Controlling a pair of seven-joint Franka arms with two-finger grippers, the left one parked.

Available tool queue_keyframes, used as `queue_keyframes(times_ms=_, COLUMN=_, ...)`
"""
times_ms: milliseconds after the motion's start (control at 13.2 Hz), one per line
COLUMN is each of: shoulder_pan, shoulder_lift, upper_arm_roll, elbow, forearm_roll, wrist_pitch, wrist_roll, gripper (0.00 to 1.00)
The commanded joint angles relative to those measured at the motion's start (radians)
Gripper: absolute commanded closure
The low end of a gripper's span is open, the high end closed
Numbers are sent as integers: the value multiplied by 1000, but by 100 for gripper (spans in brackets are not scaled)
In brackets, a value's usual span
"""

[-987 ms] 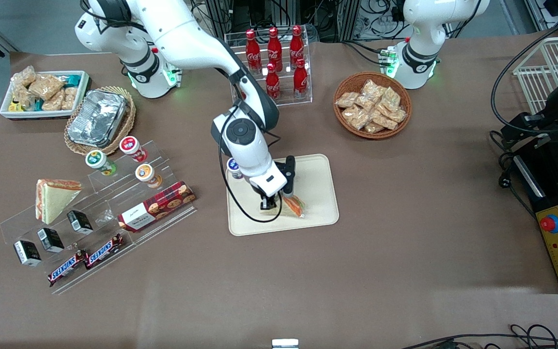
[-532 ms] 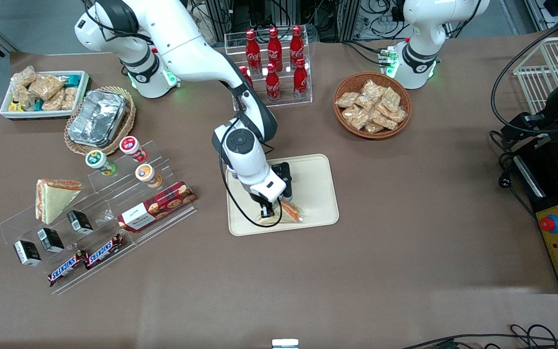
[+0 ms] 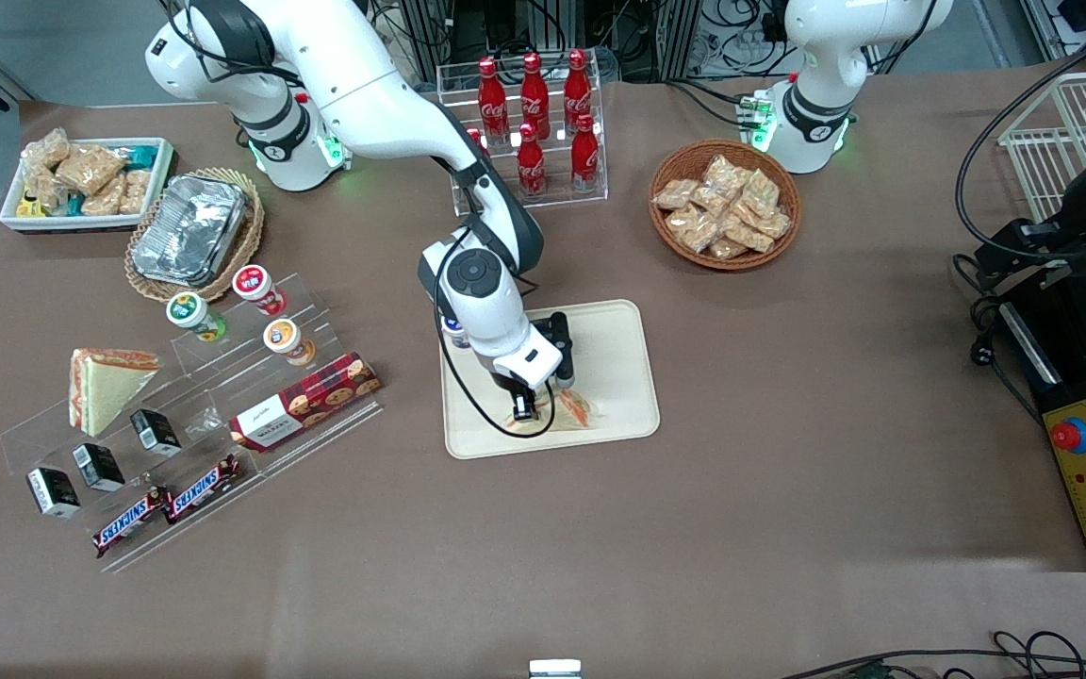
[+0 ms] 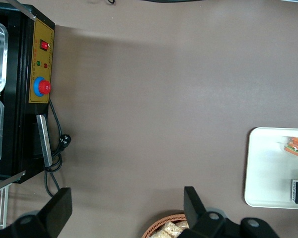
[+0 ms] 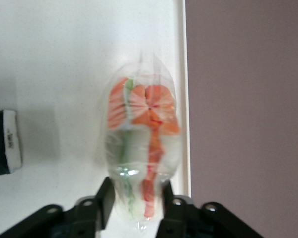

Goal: Place sandwich on tray

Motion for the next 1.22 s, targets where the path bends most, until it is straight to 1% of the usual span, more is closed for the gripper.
queue_keyframes(times_ms=0, shoulder_pan=2, shoulder_lift=15, upper_arm_roll=-1, elbow=21, forearm_roll=37, wrist_pitch=17, wrist_roll=-22, gripper=0)
queue_keyframes(times_ms=76, shoulder_pan=2, shoulder_lift=14, upper_arm_roll=-1, elbow=21, forearm_roll=46, wrist_pitch=17, wrist_roll=-22, gripper=0)
queue_keyframes(times_ms=152, shoulder_pan=3, shoulder_lift=6, upper_arm_roll=-1, elbow=20, forearm_roll=86, wrist_pitch=10, wrist_roll=-22, gripper=0)
queue_keyframes(times_ms=380, shoulder_pan=2, shoulder_lift=-34, upper_arm_roll=-1, elbow=-8, forearm_roll=234, wrist_pitch=-3, wrist_roll=2, gripper=0)
queue_keyframes(times_ms=456, shoulder_pan=2, shoulder_lift=-63, upper_arm_roll=-4, elbow=-11, forearm_roll=256, wrist_pitch=-34, wrist_roll=37, gripper=0)
queue_keyframes(times_ms=608, shoulder_pan=-16, shoulder_lift=-119, upper_arm_roll=-24, elbow=-13, forearm_roll=256, wrist_pitch=-146, wrist_roll=139, gripper=0)
queue_keyframes(times_ms=911, shoulder_pan=-17, shoulder_lift=-199, upper_arm_roll=-173, elbow=3, forearm_roll=256, wrist_pitch=-356, wrist_roll=170, gripper=0)
queue_keyframes(times_ms=1139, shoulder_pan=-15, shoulder_lift=-248, upper_arm_roll=-263, elbow=3, forearm_roll=249, wrist_pitch=-442, wrist_roll=286, gripper=0)
